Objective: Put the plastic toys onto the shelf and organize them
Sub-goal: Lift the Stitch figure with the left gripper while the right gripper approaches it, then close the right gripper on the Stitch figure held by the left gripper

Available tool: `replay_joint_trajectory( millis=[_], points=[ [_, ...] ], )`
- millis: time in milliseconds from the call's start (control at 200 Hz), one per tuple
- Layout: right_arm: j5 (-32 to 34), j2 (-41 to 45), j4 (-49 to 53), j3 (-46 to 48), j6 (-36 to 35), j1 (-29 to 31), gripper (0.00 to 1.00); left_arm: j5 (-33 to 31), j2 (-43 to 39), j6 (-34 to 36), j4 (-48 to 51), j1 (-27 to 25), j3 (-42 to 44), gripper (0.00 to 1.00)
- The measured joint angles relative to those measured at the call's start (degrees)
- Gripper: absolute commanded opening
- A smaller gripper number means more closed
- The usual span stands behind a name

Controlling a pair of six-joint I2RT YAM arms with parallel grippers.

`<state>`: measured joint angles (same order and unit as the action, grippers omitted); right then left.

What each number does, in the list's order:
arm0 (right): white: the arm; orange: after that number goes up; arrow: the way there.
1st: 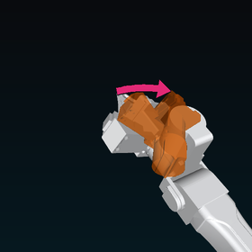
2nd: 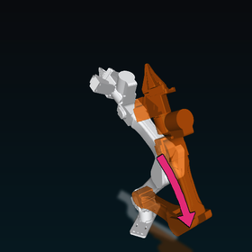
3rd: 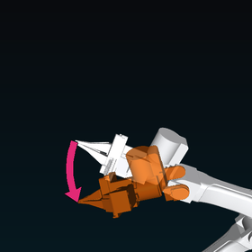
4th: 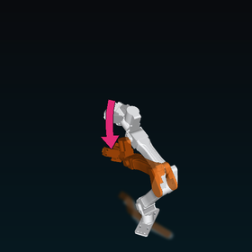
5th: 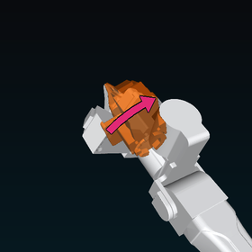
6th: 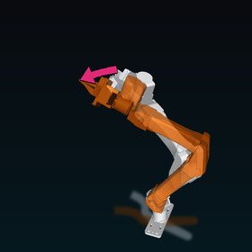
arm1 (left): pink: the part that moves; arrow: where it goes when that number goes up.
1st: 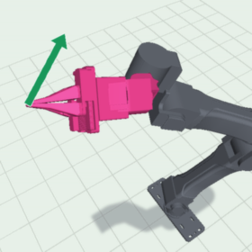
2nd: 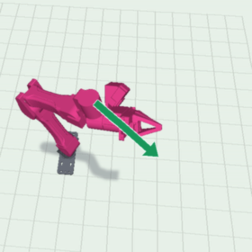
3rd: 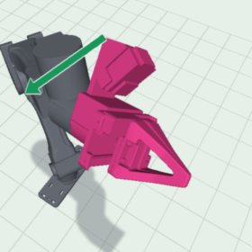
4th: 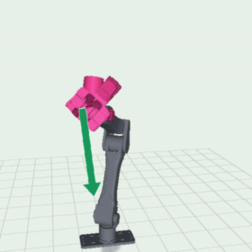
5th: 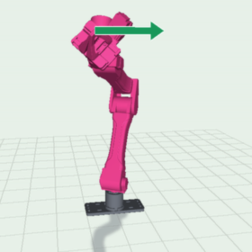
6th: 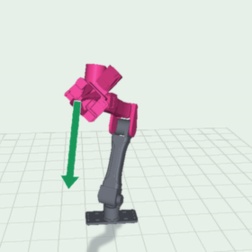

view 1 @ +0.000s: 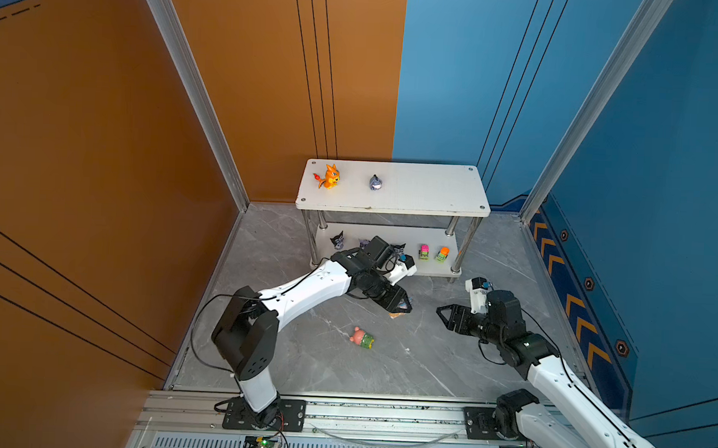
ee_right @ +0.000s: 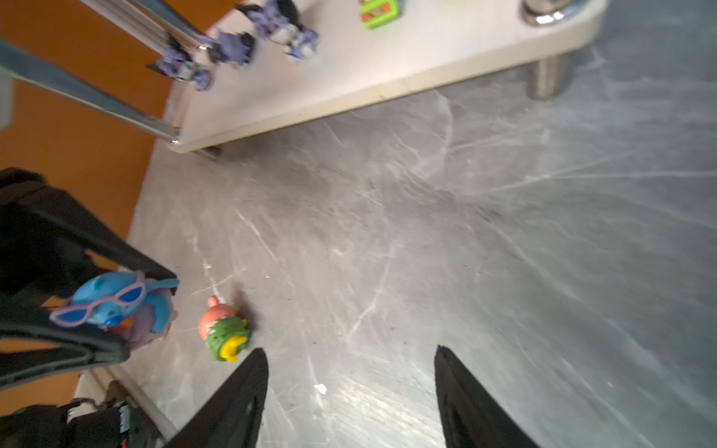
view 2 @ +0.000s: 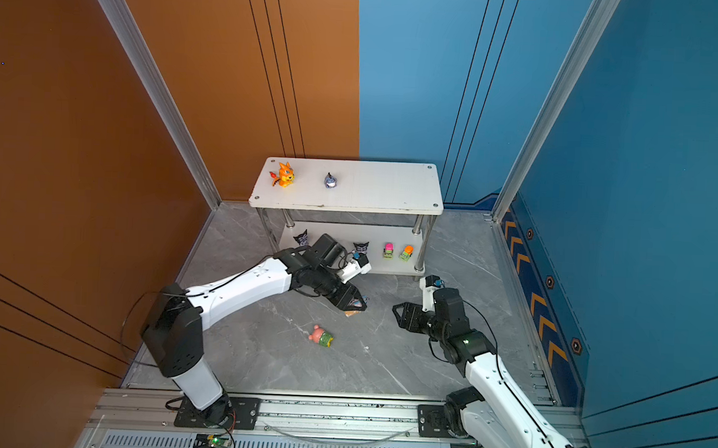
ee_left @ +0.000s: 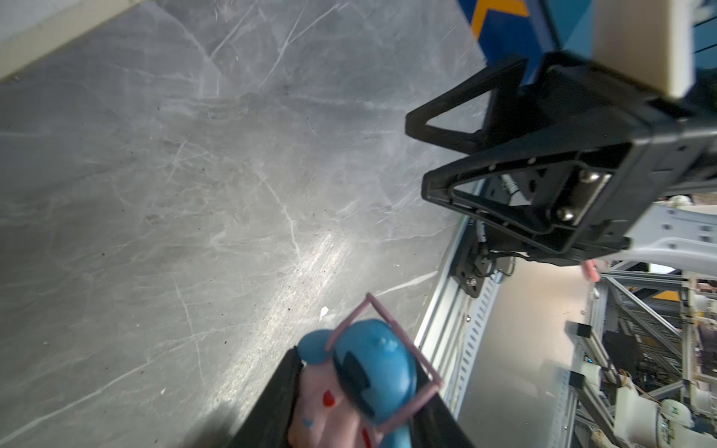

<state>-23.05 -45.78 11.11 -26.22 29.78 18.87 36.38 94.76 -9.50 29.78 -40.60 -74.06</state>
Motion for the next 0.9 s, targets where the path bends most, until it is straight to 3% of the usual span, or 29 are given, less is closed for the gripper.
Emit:
replay_joint_trajectory(
  millis=[205,390,536,896],
  points=[
    [-7.8,2.2,-12.6,2.0,0.8,3.6,0.78,4.2,-6.6,-8.3,-15.3,2.8,9.5,0.29],
    [-6.6,-0.3,-20.6,2.0,-0.3,13.2,0.78,2.7,-8.3,-15.1,-25.0,2.8,12.7,0.30],
    [-3.9,-5.1,-21.2,0.5,-3.5,18.8,0.78,1.1,-10.3,-18.1,-28.4,2.8,12.8,0.31],
    [-1.1,-8.9,-20.5,-6.3,-10.3,19.1,0.79,0.2,-13.0,-19.5,-30.1,2.8,13.7,0.31]
  ],
)
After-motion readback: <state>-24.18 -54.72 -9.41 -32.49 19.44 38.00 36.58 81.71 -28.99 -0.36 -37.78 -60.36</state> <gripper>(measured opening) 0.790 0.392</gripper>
